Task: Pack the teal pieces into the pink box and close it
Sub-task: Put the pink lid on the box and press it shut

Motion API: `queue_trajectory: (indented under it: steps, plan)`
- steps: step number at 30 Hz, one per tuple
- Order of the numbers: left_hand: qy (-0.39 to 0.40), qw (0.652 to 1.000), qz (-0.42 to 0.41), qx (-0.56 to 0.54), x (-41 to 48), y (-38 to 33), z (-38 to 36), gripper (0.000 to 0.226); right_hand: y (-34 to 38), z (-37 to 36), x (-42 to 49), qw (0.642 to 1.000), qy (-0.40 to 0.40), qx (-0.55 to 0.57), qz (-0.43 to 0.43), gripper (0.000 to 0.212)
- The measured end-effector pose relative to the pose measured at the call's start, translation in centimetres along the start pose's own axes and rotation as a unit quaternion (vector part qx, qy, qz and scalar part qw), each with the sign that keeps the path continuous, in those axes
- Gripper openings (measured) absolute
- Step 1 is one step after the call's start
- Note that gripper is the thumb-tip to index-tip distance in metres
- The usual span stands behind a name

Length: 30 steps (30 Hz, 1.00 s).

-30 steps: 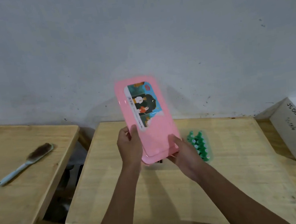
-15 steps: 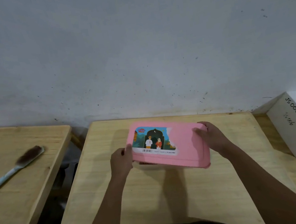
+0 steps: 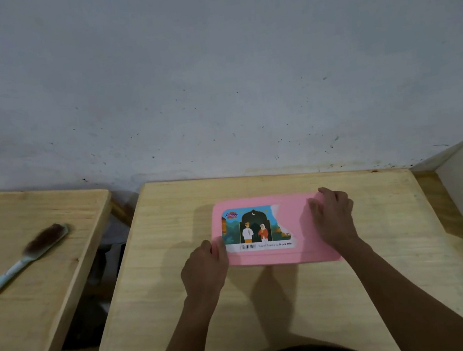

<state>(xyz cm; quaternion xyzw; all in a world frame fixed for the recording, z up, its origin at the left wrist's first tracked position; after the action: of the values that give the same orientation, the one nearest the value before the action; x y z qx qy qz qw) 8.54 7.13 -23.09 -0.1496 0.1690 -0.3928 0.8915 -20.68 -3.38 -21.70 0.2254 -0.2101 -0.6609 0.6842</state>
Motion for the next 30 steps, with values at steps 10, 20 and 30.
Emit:
queue_trajectory:
  steps: [10,20,30]
  plan:
    - [0.0,0.999,-0.001,-0.037,-0.6,-1.5,-0.1,0.042,0.1,0.0,0.0,0.999,-0.033,0.005,-0.027,0.047]
    - [0.002,0.999,-0.017,-0.039,-0.6,-2.2,-1.5,0.032,-0.1,-0.4,0.1,1.0,-0.008,-0.03,0.0,0.044]
    - [0.004,0.981,-0.184,0.056,1.4,-7.7,-2.7,0.06,1.4,-2.0,-1.5,0.984,0.025,-0.137,0.111,0.065]
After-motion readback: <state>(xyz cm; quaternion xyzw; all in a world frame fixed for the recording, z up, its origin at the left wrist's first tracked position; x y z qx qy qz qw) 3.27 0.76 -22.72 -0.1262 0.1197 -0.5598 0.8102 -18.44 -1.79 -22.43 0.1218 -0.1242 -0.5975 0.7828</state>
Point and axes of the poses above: each hand's wrist, its own x-axis towards the middle knuckle, its own z-axis out of the back of the hand, y = z × x, the point moved 5 cm from there along x, towards the middle knuckle, and after that the axes turned 12 degrees about z, right-handed, at the moved point
